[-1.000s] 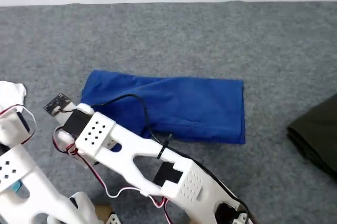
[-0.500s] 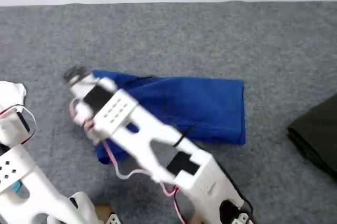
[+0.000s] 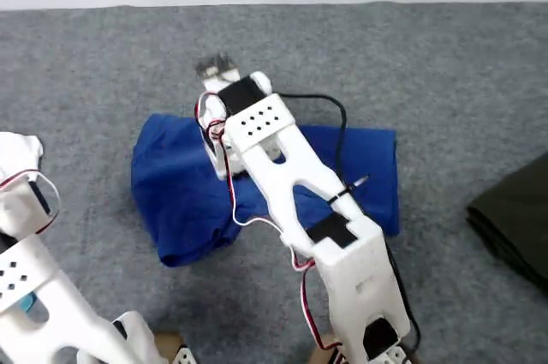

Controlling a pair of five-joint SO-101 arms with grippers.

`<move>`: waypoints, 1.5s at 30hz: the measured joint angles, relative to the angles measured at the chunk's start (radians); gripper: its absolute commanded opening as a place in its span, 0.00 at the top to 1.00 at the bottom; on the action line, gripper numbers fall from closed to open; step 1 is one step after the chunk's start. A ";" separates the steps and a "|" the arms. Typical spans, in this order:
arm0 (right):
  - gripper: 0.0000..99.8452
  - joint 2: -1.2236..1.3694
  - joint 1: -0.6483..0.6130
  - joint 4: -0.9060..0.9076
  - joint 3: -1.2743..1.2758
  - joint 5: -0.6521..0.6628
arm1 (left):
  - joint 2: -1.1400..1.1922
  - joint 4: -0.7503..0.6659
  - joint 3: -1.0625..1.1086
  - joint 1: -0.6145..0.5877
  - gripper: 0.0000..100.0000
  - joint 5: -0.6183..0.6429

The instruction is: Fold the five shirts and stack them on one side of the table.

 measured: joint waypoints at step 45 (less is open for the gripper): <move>0.99 0.115 0.080 -0.069 0.232 0.078 | 0.000 -0.035 0.031 0.043 0.98 0.000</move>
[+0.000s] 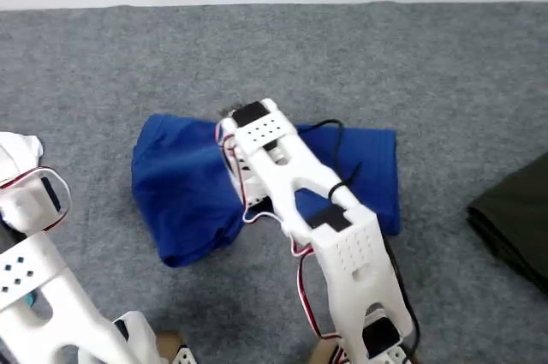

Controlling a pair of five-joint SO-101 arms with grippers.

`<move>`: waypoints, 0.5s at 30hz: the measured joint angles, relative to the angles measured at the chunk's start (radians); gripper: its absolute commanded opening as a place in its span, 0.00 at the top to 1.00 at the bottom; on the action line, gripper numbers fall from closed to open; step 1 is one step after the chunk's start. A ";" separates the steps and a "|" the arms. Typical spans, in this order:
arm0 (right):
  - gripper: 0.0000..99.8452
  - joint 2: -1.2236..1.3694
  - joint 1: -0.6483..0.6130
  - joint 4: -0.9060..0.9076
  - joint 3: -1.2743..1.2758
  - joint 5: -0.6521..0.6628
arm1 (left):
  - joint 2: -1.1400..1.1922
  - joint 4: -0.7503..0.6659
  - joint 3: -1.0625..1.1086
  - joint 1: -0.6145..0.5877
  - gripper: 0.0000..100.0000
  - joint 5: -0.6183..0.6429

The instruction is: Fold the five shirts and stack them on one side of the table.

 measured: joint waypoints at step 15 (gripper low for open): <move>0.99 -0.129 0.012 0.060 -0.002 0.026 | 0.000 0.000 0.000 0.021 0.98 0.000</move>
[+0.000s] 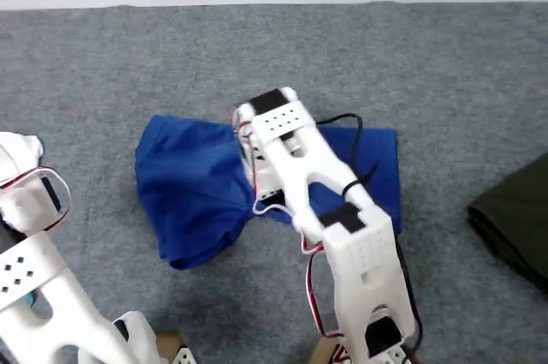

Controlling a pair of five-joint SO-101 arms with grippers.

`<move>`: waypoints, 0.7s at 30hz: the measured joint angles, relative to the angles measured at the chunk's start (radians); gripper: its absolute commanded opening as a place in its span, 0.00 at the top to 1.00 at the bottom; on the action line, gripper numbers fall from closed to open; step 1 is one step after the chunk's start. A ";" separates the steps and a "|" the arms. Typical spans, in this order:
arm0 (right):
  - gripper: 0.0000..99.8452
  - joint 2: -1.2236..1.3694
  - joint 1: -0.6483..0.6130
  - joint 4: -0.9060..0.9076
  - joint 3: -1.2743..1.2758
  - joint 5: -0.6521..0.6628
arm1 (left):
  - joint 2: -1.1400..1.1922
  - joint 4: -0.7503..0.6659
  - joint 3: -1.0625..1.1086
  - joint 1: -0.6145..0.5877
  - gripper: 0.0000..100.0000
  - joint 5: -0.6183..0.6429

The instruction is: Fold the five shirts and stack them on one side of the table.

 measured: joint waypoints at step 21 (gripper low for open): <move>0.99 -0.198 0.373 -0.143 0.000 0.000 | 0.109 -0.485 0.236 0.448 0.98 0.000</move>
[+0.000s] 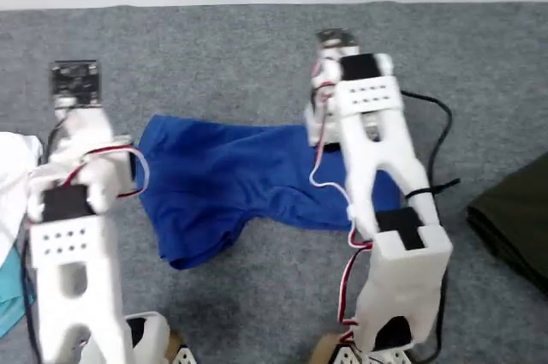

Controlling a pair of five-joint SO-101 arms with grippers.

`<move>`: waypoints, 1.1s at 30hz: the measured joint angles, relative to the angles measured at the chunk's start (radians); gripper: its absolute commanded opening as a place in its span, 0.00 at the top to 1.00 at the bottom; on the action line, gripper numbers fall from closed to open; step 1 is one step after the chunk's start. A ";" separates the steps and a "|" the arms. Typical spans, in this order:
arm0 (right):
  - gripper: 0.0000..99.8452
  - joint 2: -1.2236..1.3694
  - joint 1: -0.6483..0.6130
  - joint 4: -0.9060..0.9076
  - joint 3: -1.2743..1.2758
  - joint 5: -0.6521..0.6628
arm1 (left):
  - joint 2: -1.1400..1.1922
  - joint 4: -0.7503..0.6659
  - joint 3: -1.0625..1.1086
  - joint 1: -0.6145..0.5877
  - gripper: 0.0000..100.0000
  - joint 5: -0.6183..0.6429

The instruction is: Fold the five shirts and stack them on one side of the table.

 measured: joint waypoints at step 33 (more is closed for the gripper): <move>0.99 0.302 0.077 -0.301 0.002 0.000 | 1.847 0.713 -1.975 0.176 0.98 -0.094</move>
